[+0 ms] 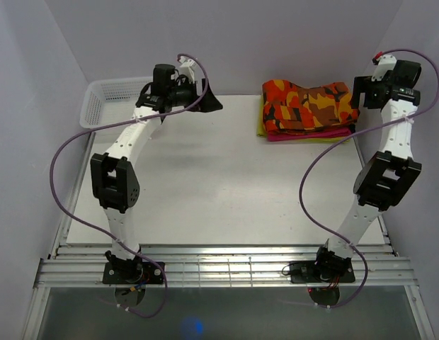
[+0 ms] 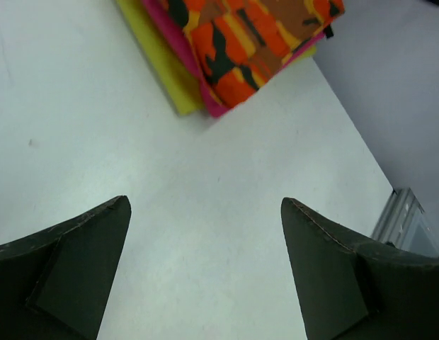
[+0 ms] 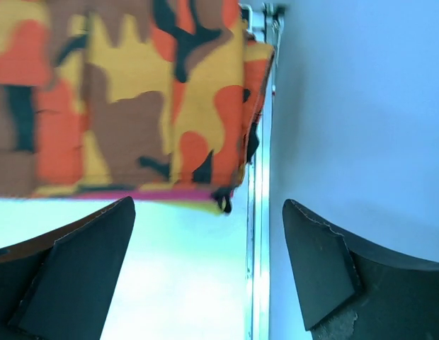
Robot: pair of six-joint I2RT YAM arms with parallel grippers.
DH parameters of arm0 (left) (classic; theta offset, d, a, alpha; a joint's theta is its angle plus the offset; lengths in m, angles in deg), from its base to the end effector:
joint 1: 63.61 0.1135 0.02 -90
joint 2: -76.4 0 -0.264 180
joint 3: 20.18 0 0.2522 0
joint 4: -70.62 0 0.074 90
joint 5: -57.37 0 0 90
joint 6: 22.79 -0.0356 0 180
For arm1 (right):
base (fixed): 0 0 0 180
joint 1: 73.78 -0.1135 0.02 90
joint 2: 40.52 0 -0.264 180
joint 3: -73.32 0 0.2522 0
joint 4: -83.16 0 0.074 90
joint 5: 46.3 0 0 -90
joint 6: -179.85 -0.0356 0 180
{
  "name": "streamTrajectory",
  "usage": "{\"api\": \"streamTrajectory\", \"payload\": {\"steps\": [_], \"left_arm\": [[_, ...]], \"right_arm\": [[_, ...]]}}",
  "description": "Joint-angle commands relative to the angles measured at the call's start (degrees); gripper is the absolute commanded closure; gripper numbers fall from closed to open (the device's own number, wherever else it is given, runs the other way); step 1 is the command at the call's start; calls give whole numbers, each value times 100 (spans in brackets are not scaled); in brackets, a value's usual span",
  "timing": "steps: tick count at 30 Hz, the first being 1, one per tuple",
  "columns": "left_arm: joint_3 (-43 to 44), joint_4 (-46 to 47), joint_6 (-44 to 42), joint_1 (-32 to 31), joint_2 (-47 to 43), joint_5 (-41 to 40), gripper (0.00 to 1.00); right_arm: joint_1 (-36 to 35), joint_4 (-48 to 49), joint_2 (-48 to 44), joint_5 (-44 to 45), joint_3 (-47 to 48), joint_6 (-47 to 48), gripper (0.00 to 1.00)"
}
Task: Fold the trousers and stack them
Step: Neatly place the folded trousers to the corner
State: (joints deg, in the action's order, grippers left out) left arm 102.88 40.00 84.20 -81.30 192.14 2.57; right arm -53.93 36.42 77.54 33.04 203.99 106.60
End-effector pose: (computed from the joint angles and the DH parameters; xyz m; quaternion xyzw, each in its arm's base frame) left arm 0.4506 -0.1652 0.3427 0.1711 0.7952 -0.3973 0.4249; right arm 0.4542 -0.1570 0.3404 -0.0197 0.8805 -0.0685 0.4686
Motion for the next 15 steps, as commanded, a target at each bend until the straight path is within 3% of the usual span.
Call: {"api": "streamTrajectory", "payload": {"steps": [1, 5, 9, 15], "left_arm": [[-284, -2725, -767, 748, -507, 583, 2], [-1225, -3330, -1539, 1373, -1561, 682, 2], [-2364, -3745, -2322, 1742, -2886, -310, 2], [-4108, -3438, -3114, 1761, -4629, -1077, 2]], "right_arm": [[71, -954, -1126, -770, 228, 512, 10], [71, -2229, -1828, -1936, -237, 864, 10], [71, -3223, -2418, -2827, -1369, 1285, 10], [1, -2321, -4105, -2952, -4515, 1208, 10]]}}
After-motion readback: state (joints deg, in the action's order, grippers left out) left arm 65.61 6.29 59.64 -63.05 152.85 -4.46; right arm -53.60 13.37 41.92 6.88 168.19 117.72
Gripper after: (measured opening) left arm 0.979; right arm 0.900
